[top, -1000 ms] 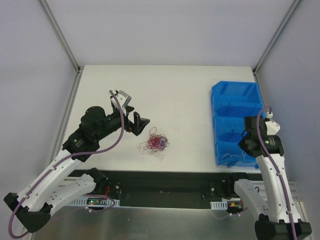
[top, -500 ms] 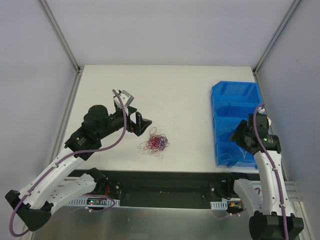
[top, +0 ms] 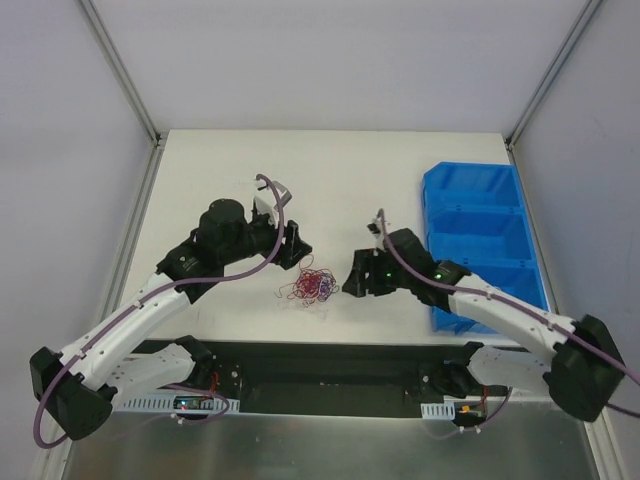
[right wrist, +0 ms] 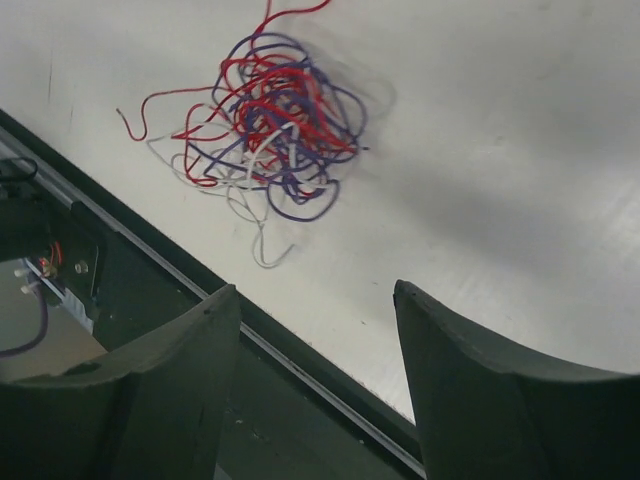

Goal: Untangle the cables

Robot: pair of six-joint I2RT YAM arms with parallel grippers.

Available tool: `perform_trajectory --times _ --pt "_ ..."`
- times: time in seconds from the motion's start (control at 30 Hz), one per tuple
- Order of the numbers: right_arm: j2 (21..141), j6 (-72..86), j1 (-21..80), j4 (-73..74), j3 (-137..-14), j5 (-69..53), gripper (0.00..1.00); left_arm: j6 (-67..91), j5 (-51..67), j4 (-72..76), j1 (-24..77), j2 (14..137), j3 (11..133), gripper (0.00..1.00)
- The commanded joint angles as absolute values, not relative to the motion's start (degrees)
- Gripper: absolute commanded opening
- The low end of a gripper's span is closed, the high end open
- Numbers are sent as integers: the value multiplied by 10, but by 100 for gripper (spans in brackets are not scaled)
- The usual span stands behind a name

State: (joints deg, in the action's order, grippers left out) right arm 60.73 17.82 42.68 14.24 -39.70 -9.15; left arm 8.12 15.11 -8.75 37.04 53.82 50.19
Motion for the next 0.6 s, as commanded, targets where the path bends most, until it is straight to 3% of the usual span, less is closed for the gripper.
perform_trajectory --times 0.0,0.17,0.57 --pt "678 180 503 -25 -392 -92 65 76 144 -86 367 557 513 68" --pt "737 160 522 -124 -356 -147 66 69 129 -87 367 571 510 67" --pt "847 155 559 -209 -335 -161 64 75 169 -86 367 613 512 61"
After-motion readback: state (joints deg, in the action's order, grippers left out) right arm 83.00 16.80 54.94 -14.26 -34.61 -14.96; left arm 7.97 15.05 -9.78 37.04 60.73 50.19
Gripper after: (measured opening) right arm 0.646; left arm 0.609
